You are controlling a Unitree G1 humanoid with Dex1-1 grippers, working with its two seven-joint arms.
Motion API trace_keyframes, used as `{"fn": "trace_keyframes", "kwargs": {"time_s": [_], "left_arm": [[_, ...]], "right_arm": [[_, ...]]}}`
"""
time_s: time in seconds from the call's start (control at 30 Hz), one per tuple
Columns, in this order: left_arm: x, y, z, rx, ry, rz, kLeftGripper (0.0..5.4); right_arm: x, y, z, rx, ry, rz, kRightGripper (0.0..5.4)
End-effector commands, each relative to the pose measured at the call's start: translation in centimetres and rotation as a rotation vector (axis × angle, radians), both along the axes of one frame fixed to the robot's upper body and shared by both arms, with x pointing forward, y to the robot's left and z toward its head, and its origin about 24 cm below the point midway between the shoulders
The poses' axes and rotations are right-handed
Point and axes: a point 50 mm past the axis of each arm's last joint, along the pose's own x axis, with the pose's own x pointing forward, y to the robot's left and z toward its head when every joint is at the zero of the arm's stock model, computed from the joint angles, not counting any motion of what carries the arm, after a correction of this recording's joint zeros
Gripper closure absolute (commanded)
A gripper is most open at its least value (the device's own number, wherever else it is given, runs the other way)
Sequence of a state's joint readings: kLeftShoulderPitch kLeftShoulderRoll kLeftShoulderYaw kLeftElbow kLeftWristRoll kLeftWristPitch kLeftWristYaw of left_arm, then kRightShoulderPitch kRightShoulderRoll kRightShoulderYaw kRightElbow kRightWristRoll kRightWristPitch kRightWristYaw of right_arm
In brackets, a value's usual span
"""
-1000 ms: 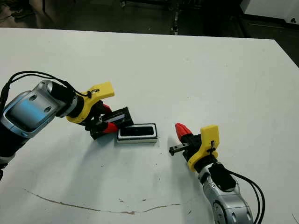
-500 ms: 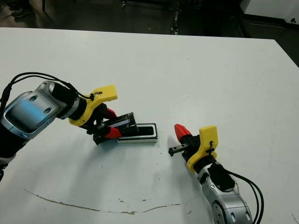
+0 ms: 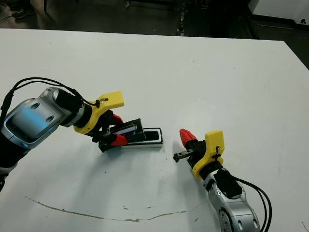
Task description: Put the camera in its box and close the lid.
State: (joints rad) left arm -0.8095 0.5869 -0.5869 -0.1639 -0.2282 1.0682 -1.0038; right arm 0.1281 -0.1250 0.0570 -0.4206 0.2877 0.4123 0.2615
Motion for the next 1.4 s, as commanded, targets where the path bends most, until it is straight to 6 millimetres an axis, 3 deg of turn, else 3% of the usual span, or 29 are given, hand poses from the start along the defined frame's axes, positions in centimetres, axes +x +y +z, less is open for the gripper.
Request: {"fn": "trace_keyframes", "kwargs": {"time_s": [0.03, 0.3, 1.4], "left_arm": [[-0.5, -0.6, -1.8, -0.017, 0.058, -0.019, 2.3], [-0.5, -1.0, -3.6, -0.016, 0.099, 0.013, 2.3], [-1.6, -3.5, -4.0, -0.159, 0.191, 0.051, 2.3]], "right_arm": [[-0.1, -0.5, -0.2, -0.015, 0.002, -0.008, 5.4], [-0.2, -0.5, -0.1, -0.018, 0.006, -0.017, 5.4], [-0.1, -0.8, -0.3, -0.029, 0.005, -0.013, 5.4]]}}
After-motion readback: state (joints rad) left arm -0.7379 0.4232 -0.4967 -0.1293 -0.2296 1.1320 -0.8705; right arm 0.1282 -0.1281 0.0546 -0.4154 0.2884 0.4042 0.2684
